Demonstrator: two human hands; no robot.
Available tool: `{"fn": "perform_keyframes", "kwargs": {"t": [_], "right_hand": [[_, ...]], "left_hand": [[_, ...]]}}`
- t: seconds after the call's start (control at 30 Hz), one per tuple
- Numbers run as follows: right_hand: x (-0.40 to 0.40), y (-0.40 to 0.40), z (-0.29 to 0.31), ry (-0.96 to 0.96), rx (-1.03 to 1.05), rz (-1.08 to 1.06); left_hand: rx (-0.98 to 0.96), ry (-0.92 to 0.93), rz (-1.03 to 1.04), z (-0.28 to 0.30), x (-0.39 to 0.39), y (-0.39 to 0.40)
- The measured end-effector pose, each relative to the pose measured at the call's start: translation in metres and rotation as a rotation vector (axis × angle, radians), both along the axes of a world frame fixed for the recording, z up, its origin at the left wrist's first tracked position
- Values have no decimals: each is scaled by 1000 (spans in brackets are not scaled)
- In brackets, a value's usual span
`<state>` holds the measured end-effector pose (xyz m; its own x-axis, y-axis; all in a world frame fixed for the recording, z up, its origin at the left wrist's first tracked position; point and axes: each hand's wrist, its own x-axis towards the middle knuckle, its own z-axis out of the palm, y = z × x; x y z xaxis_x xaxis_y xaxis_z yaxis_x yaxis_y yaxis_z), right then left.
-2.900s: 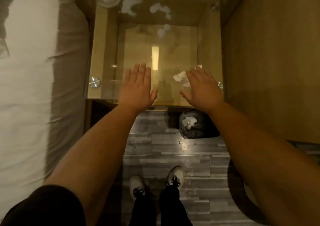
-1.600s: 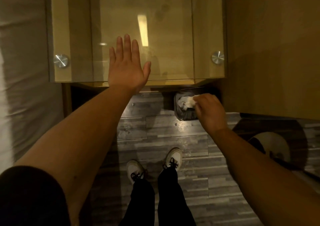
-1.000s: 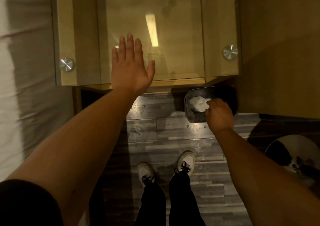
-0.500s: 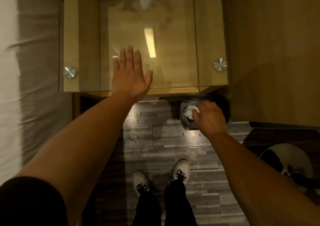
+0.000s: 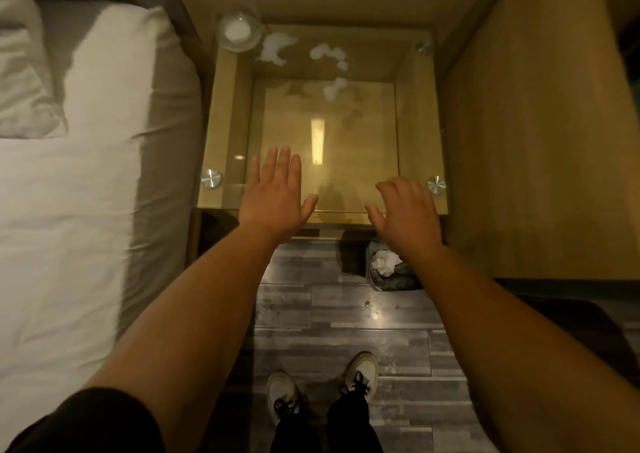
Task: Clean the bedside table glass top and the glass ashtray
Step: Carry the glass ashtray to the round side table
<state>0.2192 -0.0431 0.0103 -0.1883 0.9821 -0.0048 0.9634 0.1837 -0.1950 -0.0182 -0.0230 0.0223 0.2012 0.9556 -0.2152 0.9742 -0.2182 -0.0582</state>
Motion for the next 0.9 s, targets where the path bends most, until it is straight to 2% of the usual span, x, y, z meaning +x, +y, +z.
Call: {"fn": "perform_keyframes", "kwargs": {"t": [0.2,0.37,0.67,0.9], "right_hand": [[-49,31,49,-53,12,69],[-91,49,68,-46,28,94],[-124,100,67,-76,-4,118],[-135,177,44,-53,-42,159]], "left_hand": [[33,-62,54,30,-39,-5],[63,-101,114,39,-71,-2],[92,-141,148,40,-98,44],[51,-159,176,19,-102,113]]}}
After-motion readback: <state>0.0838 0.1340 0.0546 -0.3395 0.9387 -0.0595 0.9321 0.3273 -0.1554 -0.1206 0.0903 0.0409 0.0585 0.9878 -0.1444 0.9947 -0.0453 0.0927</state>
